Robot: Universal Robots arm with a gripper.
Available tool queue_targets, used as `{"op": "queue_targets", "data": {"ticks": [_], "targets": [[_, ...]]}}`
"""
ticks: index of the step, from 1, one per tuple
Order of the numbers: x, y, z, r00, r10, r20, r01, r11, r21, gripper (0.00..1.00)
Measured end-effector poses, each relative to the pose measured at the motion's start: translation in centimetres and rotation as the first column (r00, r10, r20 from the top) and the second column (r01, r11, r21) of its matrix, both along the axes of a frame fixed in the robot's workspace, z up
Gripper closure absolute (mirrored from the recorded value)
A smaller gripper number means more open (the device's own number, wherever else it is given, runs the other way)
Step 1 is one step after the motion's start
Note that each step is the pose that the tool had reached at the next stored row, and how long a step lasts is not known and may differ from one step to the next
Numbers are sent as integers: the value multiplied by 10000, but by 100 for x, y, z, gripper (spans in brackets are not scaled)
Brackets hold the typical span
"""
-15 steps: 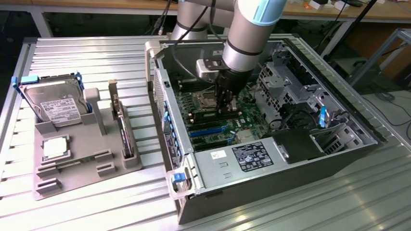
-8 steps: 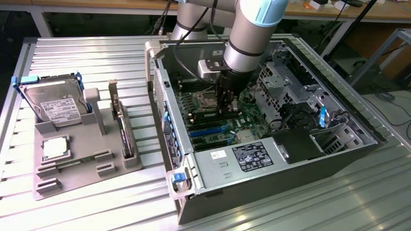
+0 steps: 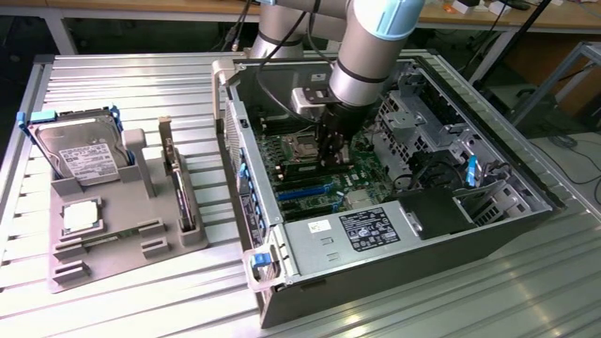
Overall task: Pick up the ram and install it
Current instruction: 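Insert the ram into the slot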
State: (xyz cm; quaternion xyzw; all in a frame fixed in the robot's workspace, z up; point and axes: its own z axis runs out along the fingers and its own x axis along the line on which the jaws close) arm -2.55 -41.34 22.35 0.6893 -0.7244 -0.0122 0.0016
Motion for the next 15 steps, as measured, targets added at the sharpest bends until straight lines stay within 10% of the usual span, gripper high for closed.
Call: {"op": "queue_targets", "data": {"ticks": [12,15], "targets": [[0,-17,-42,10000,11,0,-11,10000,-12,85],[0,-17,-42,10000,11,0,-11,10000,-12,71]]}}
